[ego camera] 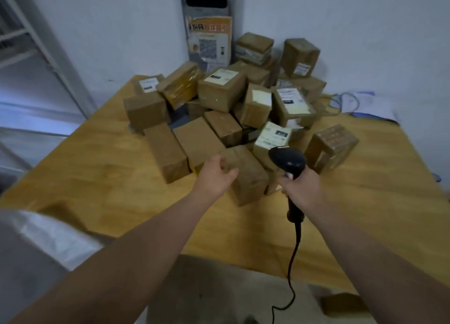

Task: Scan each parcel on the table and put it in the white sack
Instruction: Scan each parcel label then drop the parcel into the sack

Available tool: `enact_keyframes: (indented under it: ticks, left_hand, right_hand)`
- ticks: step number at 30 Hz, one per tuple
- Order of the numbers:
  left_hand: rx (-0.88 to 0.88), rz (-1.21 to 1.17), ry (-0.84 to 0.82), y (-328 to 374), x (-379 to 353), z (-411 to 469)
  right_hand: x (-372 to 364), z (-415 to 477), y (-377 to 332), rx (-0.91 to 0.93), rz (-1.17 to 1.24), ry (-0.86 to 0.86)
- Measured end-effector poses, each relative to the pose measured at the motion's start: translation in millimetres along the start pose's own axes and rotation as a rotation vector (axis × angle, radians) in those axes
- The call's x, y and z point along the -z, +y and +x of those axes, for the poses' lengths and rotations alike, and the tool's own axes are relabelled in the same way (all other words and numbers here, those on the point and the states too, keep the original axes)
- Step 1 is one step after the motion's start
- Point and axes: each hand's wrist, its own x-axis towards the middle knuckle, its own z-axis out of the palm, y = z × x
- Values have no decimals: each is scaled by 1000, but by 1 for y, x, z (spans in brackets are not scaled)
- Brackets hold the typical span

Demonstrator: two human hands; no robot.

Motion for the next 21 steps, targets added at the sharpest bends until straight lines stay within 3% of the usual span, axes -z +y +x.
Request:
enact_keyframes:
  ticks: [5, 11, 21]
  left_hand:
    - [-29, 144, -13, 28, -30, 33]
    - [-124, 505, -46, 65, -57, 79]
    - [-107, 642, -146, 87, -93, 117]
  right_hand:
    - [27, 41, 5, -29, -20, 44]
    - [38, 82, 3, -61, -55, 116]
    - [44, 111, 11, -46, -37, 152]
